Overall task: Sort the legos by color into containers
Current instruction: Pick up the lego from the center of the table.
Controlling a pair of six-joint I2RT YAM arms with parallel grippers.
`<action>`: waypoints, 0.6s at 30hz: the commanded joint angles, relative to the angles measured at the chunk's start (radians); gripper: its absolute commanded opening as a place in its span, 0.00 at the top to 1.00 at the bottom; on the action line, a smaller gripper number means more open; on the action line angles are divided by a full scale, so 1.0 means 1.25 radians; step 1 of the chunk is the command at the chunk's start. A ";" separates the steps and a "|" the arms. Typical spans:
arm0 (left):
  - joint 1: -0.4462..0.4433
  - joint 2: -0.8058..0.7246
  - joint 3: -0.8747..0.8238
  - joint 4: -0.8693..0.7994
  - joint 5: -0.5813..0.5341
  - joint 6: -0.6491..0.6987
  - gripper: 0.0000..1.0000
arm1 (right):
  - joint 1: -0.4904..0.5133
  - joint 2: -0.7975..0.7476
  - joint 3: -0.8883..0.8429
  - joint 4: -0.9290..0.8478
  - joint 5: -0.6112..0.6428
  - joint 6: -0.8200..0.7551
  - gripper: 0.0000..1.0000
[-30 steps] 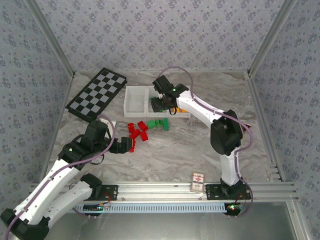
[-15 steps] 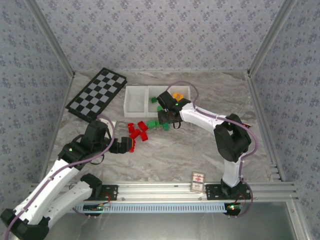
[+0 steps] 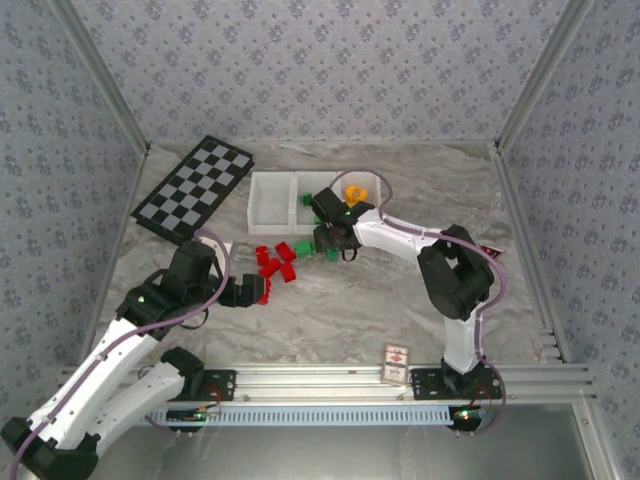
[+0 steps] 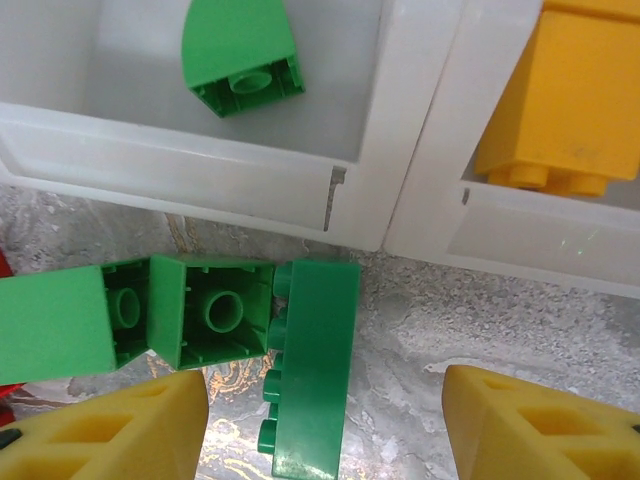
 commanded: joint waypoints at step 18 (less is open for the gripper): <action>-0.006 -0.003 -0.006 0.014 0.005 -0.002 0.00 | 0.011 0.055 -0.009 0.001 -0.014 0.029 0.48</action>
